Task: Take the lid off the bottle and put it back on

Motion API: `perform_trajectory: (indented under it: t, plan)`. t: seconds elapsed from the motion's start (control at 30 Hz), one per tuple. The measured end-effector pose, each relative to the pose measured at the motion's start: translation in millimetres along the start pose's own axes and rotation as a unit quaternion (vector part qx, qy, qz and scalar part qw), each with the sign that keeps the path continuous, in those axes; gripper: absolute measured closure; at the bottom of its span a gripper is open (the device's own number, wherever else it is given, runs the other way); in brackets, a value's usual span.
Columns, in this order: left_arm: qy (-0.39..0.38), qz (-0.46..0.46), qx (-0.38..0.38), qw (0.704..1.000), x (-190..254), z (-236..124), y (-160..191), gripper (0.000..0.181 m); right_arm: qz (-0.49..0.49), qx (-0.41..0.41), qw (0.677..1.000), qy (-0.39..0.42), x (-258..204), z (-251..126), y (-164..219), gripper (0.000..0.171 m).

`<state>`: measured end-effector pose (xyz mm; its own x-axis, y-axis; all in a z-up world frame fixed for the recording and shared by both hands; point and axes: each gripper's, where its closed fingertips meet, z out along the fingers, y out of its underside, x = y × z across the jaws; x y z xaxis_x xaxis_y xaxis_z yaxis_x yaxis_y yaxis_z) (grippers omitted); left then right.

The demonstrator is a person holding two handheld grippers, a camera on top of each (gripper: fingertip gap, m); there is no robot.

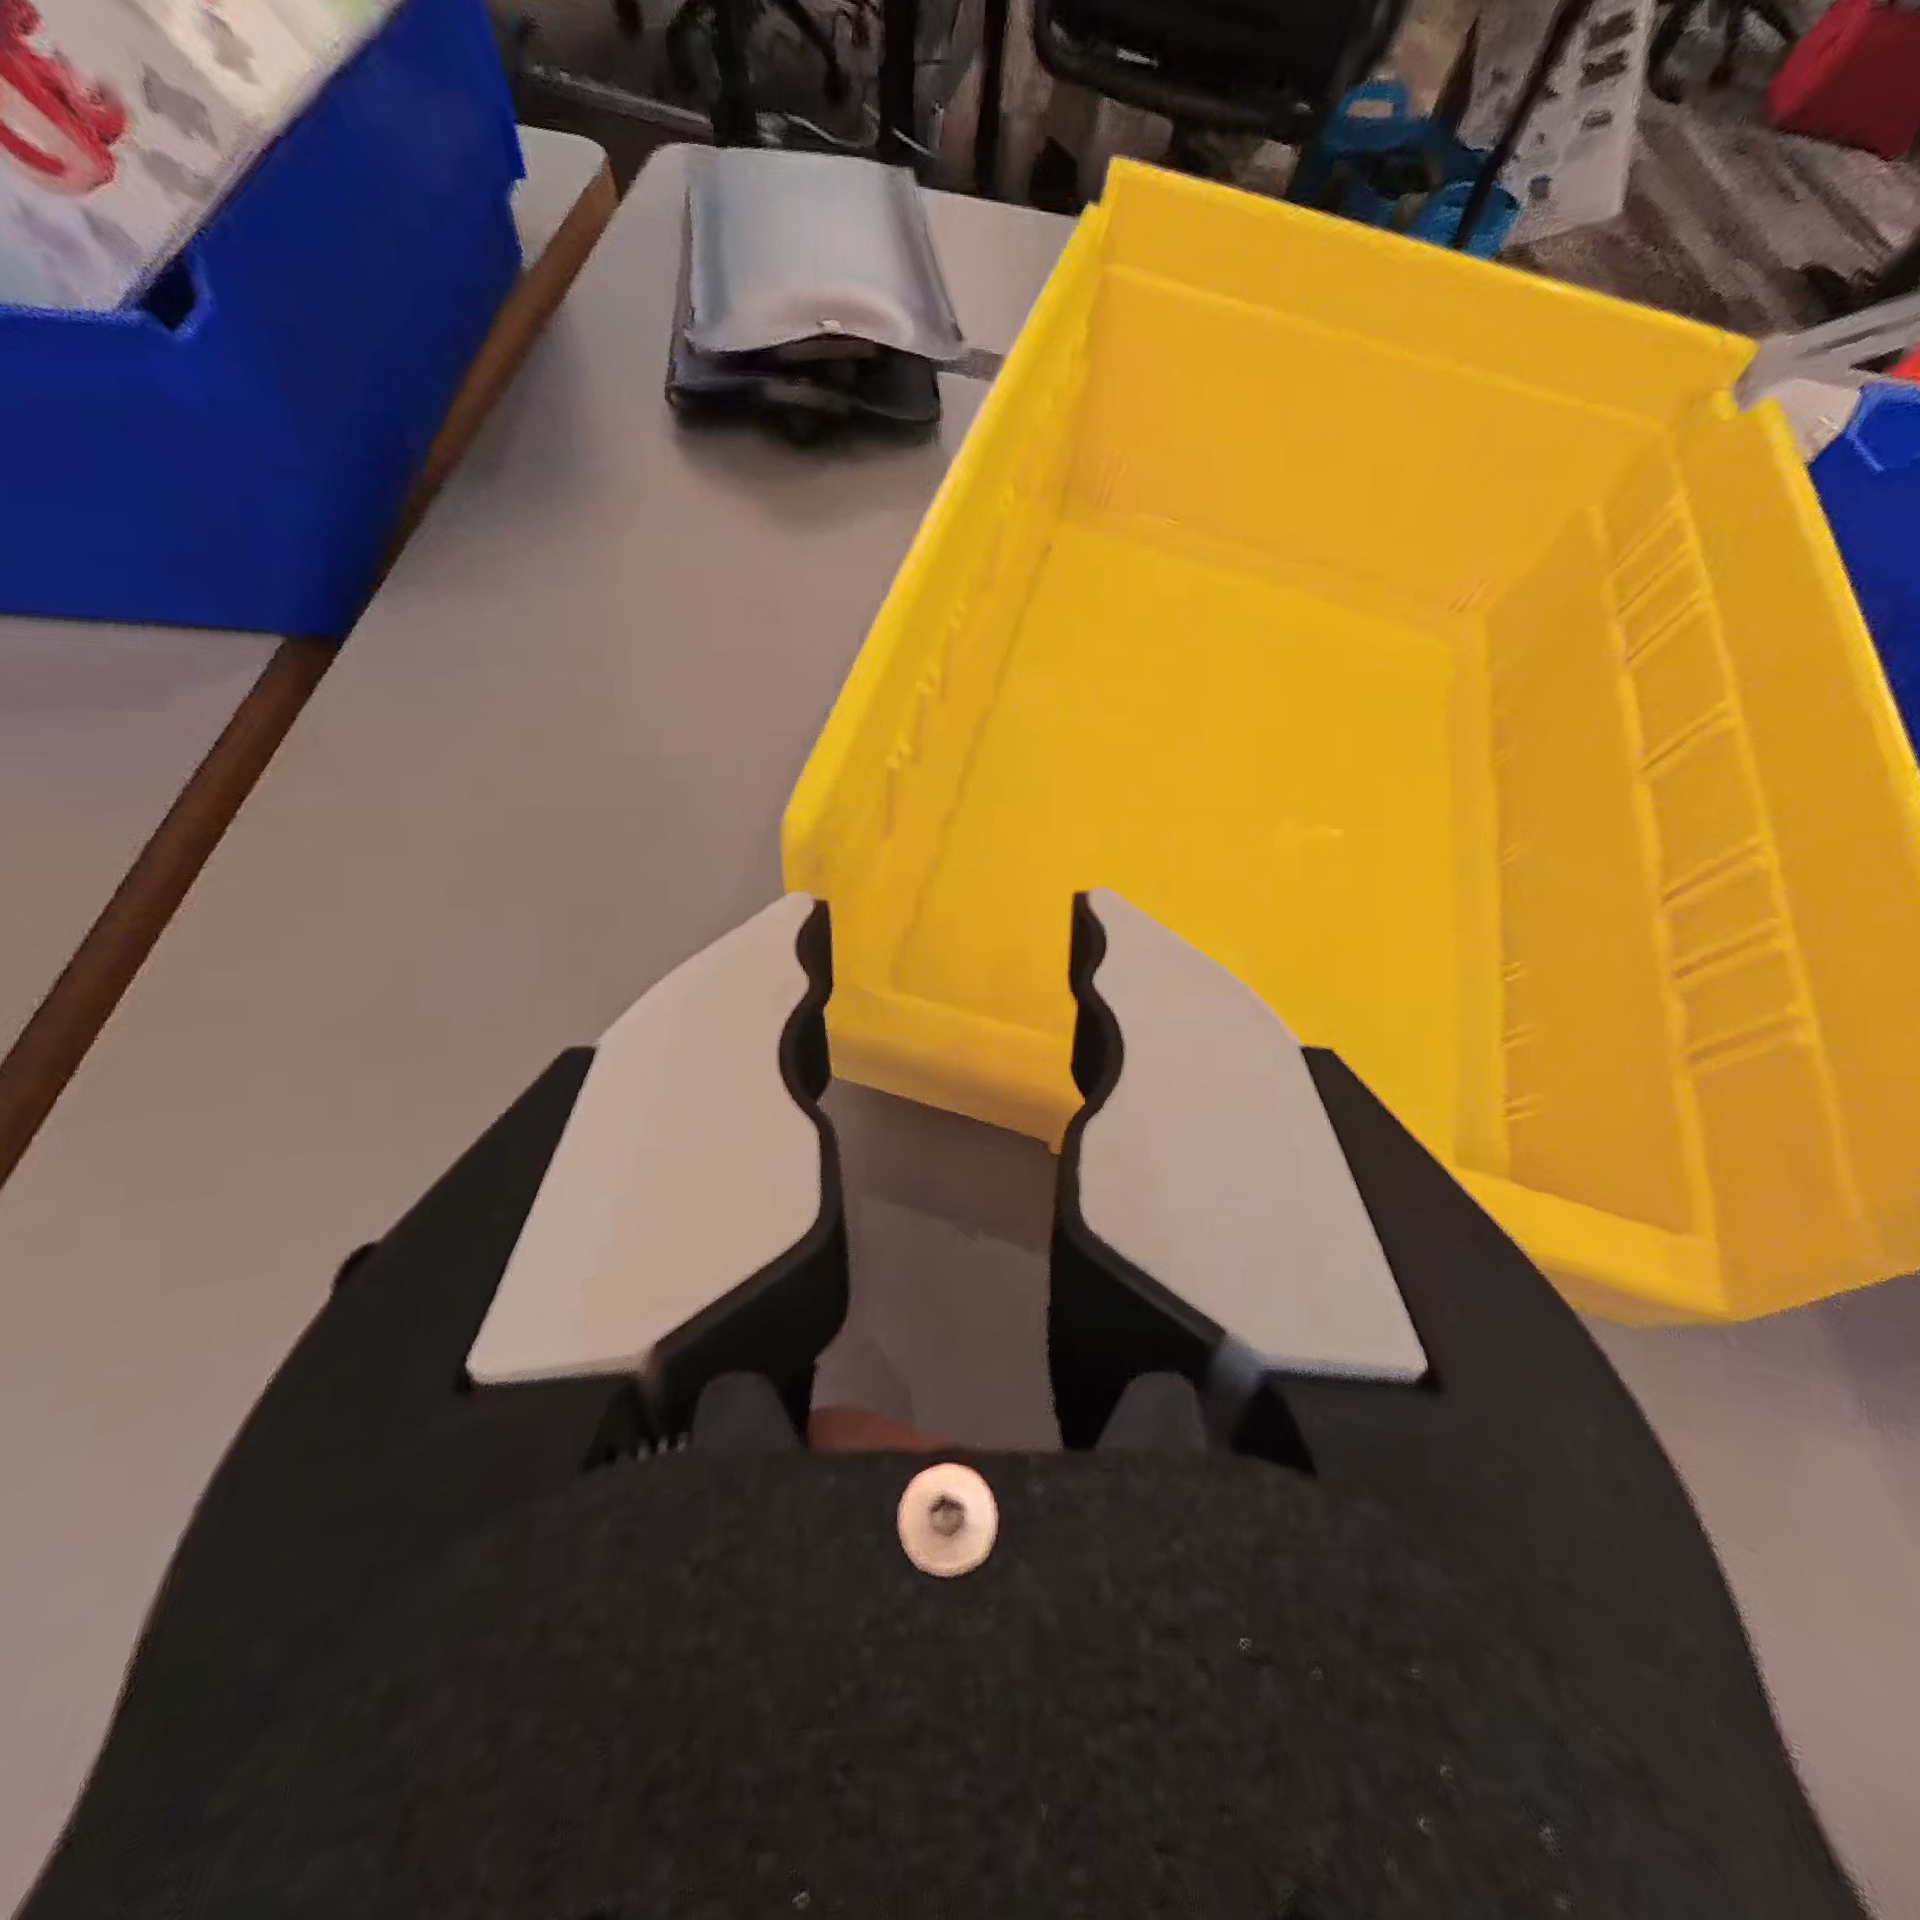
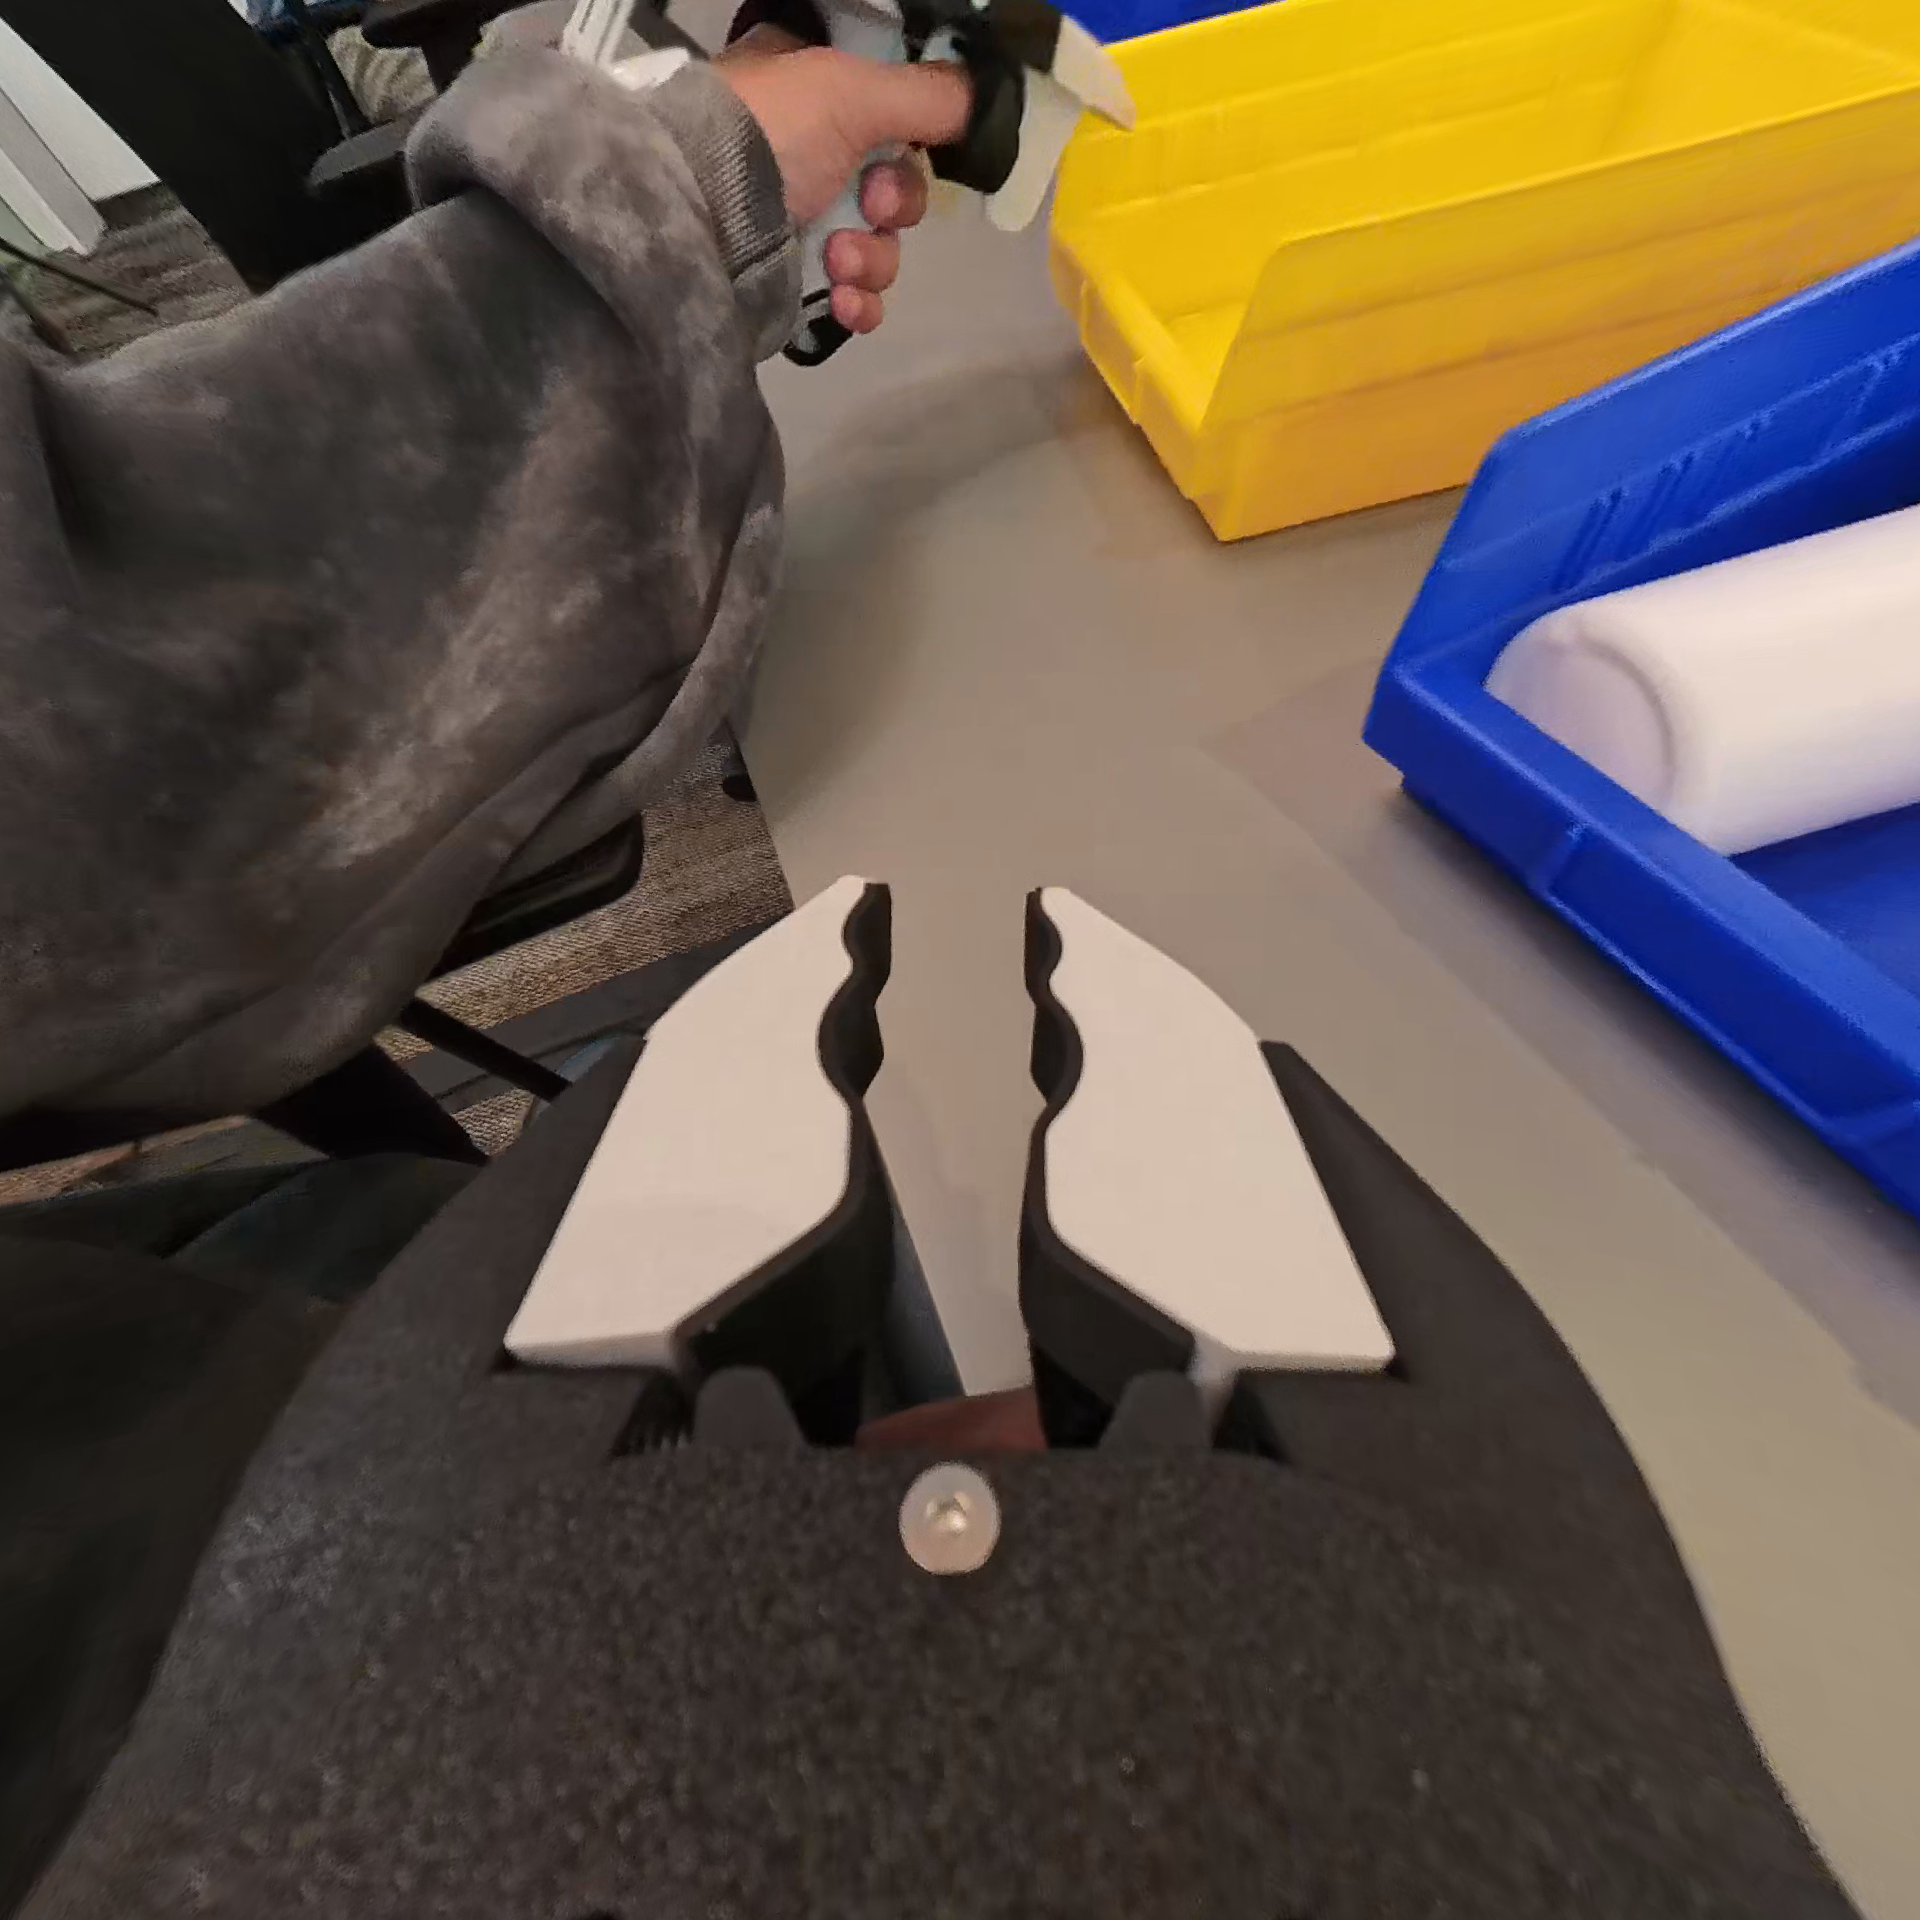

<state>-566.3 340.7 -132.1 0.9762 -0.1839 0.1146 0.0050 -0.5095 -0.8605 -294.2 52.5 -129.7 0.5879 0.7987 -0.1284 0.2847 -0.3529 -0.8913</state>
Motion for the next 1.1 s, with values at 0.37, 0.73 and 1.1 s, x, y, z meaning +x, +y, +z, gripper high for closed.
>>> perform_trajectory:
  t: [0.37, 0.73, 1.1]
  plan:
    - [0.081, 0.030, -0.016, 0.996, 45.3, -28.3, 24.6, 0.181, 0.017, -0.013, 0.996, 0.082, 20.2, 60.4, -19.3, 0.143]
    - [0.045, 0.017, -0.046, 0.998, -37.2, 25.3, -23.9, 0.104, 0.014, -0.049, 0.998, 0.035, -13.6, 95.4, -15.6, 0.139]
    - [0.037, 0.036, -0.040, 0.998, 15.8, -15.6, 28.6, 0.177, 0.054, 0.014, 0.975, 0.215, 53.7, 115.7, -52.0, 0.111]
